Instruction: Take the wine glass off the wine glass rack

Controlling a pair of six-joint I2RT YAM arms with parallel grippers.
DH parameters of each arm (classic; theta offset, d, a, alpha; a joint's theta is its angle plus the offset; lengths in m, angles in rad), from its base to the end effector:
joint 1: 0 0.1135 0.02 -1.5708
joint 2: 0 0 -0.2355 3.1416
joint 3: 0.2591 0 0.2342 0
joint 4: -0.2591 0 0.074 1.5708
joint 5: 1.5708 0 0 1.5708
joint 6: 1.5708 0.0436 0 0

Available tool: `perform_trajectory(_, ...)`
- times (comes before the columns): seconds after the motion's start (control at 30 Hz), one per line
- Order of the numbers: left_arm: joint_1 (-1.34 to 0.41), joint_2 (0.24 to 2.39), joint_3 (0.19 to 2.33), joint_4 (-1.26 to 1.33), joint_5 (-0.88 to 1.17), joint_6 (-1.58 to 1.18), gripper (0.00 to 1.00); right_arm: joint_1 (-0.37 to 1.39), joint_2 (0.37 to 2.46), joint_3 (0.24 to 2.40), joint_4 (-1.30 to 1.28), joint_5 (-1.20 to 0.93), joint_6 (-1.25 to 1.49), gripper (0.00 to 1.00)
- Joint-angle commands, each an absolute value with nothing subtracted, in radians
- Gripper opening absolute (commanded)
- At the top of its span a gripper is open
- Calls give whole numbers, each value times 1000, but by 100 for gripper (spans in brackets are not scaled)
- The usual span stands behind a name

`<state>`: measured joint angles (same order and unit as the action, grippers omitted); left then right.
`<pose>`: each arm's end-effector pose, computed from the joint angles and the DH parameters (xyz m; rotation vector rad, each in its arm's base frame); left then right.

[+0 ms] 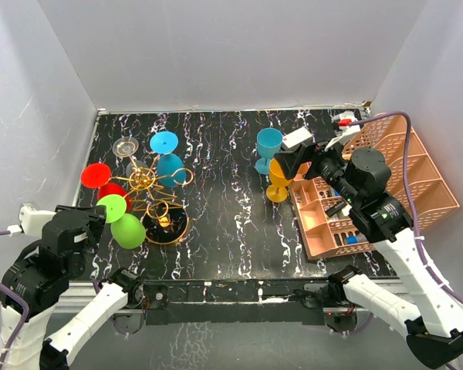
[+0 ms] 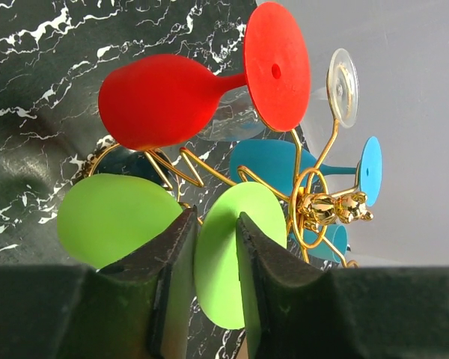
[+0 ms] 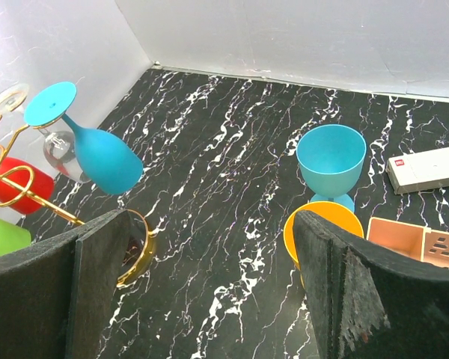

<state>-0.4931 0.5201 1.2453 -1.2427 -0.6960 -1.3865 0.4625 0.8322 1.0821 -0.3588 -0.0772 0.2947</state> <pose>0.0473 0.0063 0.3724 -1.2140 1.5819 -0.4984 0.1620 0.0845 0.3890 -0.2033 1.7072 0.6311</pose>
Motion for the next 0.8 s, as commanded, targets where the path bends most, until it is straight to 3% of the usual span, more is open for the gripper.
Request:
perform_trajectory(0.0, -494, 549, 1273, -1278, -732, -1341, 23, 461, 815, 1078, -302, -61, 296, 99)
perform_trajectory(0.3, -494, 545, 1292, -1252, -727, -1323, 9, 460, 800, 1077, -306, -55, 298, 99)
perform_trajectory(0.77, -494, 496, 1268, -1040, -690, -1273, 0, 461, 795, 1078, -316, -49, 298, 99)
